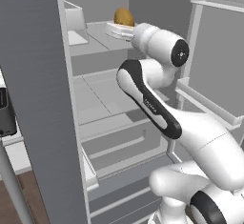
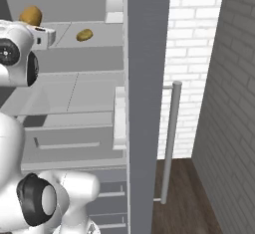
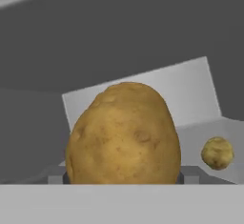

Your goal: Place one potato and one fish in each tupperware on the nearby counter, to pack two identical lunches.

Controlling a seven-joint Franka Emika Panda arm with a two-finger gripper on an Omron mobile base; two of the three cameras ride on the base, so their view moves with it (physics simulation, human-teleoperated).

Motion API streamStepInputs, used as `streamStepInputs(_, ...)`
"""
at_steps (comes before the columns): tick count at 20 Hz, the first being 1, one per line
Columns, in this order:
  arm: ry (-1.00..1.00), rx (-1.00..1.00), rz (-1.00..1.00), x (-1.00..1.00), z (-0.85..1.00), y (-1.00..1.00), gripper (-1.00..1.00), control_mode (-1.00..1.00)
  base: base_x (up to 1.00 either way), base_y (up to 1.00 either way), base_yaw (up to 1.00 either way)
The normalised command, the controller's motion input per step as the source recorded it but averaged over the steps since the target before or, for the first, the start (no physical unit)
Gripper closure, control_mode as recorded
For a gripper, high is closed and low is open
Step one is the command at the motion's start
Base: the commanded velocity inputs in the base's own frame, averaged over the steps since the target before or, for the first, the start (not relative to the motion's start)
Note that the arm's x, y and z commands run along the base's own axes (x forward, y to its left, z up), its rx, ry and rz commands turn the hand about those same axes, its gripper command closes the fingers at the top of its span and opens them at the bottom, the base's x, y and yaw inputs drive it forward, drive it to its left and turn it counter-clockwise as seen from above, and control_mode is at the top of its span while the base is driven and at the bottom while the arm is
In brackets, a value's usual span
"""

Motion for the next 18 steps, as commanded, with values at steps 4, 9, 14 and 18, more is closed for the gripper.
streamStepInputs(4, 0.32, 0.04, 0.00, -1.00, -0.12, -0.48, 1.00, -1.00, 0.00, 0.00, 0.00)
streamStepInputs(9, 0.71, -0.07, 0.00, -1.00, -1.00, -0.40, 1.00, -1.00, 0.00, 0.00, 0.00)
streamStepInputs(14, 0.42, -0.17, 0.03, -0.61, -0.91, -0.12, 1.00, -1.00, 0.00, 0.00, 0.00)
streamStepInputs(18, 0.02, -0.09, 0.04, -0.02, -0.38, 0.00, 1.00, -1.00, 0.00, 0.00, 0.00)
